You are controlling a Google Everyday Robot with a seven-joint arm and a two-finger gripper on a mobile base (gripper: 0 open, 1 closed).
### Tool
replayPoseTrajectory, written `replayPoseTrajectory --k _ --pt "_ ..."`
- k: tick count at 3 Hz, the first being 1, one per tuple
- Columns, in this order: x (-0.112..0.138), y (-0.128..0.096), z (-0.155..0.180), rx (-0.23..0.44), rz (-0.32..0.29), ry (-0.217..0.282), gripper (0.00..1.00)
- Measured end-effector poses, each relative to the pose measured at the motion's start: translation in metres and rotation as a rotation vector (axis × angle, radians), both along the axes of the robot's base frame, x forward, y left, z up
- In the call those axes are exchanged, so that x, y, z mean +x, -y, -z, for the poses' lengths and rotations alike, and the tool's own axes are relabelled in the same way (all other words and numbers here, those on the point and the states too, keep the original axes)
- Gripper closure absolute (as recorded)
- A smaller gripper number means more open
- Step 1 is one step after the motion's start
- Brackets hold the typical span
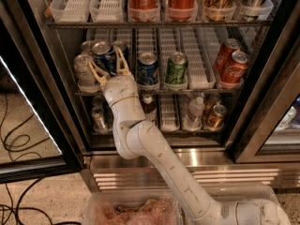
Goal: Pick pepsi can from middle shelf of fridge
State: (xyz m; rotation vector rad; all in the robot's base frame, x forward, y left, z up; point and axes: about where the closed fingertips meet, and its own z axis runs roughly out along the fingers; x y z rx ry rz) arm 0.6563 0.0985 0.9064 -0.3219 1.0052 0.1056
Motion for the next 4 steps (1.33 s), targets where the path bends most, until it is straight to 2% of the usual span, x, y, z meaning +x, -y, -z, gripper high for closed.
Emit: replayPoseTrajectory --k 1,2,3,4 --pt "-0.008 0.006 -0.004 0.007 0.014 0.01 1.0" --pt "-0.029 0.022 -0.001 -0.005 0.03 0.006 1.0" --pt "-0.063 0.045 0.004 -0.045 0.035 -0.005 1.0" --pt "-0.101 0.065 0.009 -0.114 0.003 -0.02 1.0"
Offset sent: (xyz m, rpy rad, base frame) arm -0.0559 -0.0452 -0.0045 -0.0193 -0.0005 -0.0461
